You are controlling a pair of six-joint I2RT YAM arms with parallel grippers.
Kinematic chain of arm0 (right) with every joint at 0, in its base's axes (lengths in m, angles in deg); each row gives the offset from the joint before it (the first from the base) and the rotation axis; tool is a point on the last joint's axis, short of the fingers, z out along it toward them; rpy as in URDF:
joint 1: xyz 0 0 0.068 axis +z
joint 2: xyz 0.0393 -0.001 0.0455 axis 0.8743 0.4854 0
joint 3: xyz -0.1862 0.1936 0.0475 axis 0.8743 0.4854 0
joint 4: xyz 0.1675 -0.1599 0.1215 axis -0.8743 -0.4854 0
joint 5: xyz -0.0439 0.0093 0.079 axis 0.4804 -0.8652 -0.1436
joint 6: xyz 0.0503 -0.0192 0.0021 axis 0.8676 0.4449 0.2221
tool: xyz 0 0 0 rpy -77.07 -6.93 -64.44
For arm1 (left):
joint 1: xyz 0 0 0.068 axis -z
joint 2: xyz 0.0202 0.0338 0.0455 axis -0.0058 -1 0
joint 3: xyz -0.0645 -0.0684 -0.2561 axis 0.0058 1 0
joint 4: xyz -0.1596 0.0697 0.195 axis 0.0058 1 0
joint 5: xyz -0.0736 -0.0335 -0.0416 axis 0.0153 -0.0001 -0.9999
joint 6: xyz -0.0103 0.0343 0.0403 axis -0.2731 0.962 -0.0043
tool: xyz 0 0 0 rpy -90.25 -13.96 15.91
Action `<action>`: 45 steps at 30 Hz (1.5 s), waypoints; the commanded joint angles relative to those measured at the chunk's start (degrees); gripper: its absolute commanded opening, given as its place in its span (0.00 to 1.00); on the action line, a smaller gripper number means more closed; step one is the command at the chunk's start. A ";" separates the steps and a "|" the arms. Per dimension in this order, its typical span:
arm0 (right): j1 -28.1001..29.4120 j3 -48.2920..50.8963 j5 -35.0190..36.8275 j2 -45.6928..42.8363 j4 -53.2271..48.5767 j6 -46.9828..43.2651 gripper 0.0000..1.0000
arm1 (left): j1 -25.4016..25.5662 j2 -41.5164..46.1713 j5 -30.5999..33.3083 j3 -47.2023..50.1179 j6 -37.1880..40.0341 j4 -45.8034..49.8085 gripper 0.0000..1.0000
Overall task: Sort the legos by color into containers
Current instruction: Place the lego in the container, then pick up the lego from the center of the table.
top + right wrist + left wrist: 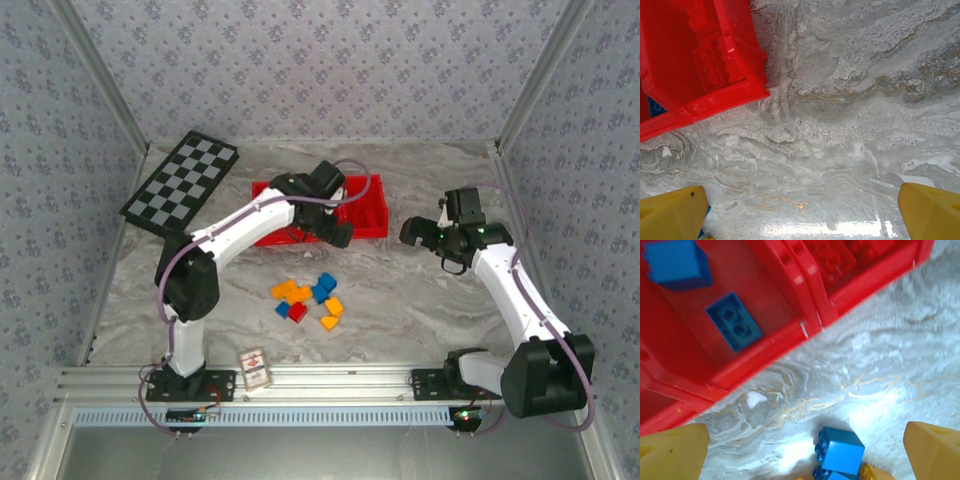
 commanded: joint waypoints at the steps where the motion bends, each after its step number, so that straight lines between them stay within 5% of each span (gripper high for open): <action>1: 0.28 0.39 -0.60 0.61 0.65 0.67 1.00 | 1.46 -0.02 -0.49 2.32 3.78 1.51 0.98; 12: 0.29 0.86 -0.25 0.40 0.17 1.11 1.00 | 7.57 -7.06 0.60 1.95 10.38 6.17 0.91; 30: -0.33 1.68 0.28 -1.57 -0.40 0.91 1.00 | 7.68 -12.59 -1.46 2.71 8.63 6.99 0.74; 45: -0.41 1.65 0.10 -2.11 -0.58 0.91 1.00 | 5.06 -9.62 -0.80 3.54 5.07 4.16 0.37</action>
